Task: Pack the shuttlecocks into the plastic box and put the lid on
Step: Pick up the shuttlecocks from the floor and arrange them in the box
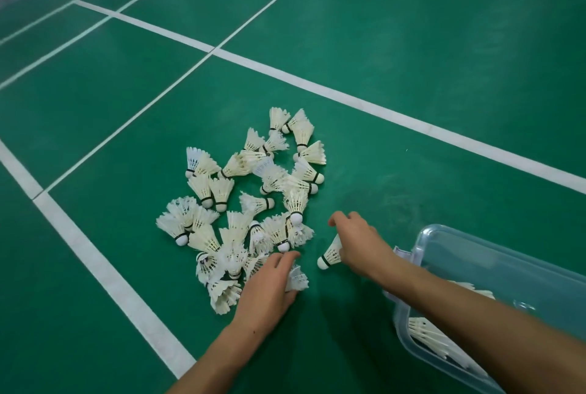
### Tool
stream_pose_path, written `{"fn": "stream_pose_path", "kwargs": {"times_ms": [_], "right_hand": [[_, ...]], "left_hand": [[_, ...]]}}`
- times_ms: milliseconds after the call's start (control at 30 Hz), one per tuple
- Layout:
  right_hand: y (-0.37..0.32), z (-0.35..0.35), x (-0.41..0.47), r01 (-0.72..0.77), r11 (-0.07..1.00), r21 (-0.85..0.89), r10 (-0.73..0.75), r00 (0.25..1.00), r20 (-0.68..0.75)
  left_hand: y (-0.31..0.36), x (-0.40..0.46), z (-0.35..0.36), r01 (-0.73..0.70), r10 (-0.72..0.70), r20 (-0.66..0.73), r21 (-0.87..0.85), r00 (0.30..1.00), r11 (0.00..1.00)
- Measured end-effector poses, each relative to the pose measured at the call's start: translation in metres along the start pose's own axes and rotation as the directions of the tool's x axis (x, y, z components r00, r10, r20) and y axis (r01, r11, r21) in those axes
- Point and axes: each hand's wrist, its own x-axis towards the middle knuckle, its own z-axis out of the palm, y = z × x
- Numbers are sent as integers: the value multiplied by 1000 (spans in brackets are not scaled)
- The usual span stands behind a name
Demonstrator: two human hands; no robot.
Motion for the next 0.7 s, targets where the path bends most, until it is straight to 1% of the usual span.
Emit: {"fn": "stream_pose_path", "kwargs": {"times_ms": [100, 200, 267, 367, 433, 500, 600, 700], "right_hand": [[5, -2, 2, -4, 999, 52, 4, 1000, -2], [8, -8, -1, 1, 995, 99, 2, 999, -34], [10, -14, -5, 5, 991, 132, 3, 998, -66], [14, -24, -13, 19, 985, 170, 4, 991, -133], [18, -31, -19, 50, 977, 208, -11, 983, -185], [22, -38, -27, 74, 965, 253, -14, 973, -231], [29, -48, -39, 113, 948, 297, -17, 952, -307], [36, -57, -52, 166, 920, 355, -22, 927, -375]], "left_hand": [[10, 9, -14, 92, -114, -74, -260, 991, 961], [25, 35, -40, 93, -158, -154, -363, 975, 927], [34, 61, -55, 139, -193, -98, -401, 976, 906], [45, 98, -65, 234, -229, 61, -381, 972, 894], [50, 115, -62, 303, -261, 163, -350, 951, 886], [50, 124, -56, 371, -309, 227, -332, 924, 867], [47, 123, -48, 392, -337, 217, -312, 916, 865], [43, 116, -43, 335, -309, 133, -279, 942, 900]]}}
